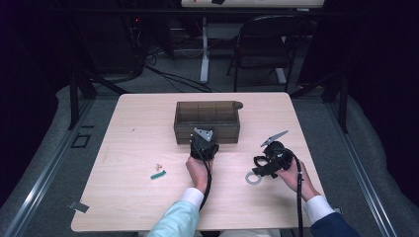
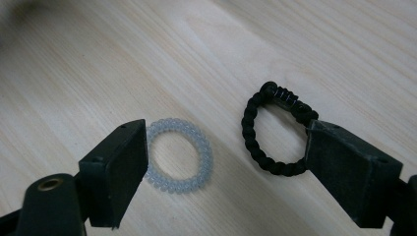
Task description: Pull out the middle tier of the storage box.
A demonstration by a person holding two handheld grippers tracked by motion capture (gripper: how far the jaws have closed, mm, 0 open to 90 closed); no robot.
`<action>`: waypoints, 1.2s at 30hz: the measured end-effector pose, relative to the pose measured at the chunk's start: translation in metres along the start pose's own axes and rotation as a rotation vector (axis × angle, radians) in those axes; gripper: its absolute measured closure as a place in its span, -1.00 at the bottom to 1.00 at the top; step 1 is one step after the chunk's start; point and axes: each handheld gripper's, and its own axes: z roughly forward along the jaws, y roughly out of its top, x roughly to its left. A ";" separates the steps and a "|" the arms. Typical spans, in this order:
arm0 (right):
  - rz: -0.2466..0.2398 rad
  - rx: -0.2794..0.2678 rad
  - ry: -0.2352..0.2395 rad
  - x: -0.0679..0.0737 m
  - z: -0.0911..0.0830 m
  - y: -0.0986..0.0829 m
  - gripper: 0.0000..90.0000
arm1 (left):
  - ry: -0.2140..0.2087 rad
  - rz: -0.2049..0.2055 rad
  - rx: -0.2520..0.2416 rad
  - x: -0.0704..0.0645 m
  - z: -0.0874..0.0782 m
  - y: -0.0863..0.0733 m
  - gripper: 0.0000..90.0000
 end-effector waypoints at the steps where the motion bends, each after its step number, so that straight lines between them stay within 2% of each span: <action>1: 0.003 -0.001 0.005 0.000 0.000 0.000 -0.64 | 0.002 0.000 0.000 0.000 0.000 0.000 0.14; 10: 0.000 0.013 0.003 0.000 0.002 -0.001 -0.63 | 0.024 -0.008 0.019 -0.001 0.006 -0.003 0.21; 13: -0.012 0.029 0.000 -0.001 0.002 0.000 -0.63 | 0.028 -0.011 0.016 -0.001 0.006 -0.003 0.21; 25: 0.003 0.013 0.005 0.001 0.003 -0.001 -0.62 | 0.050 -0.017 -0.002 -0.005 0.007 -0.005 0.21; 36: 0.004 0.013 -0.002 0.000 0.003 -0.001 -0.62 | 0.047 -0.026 -0.019 -0.005 0.005 -0.006 0.24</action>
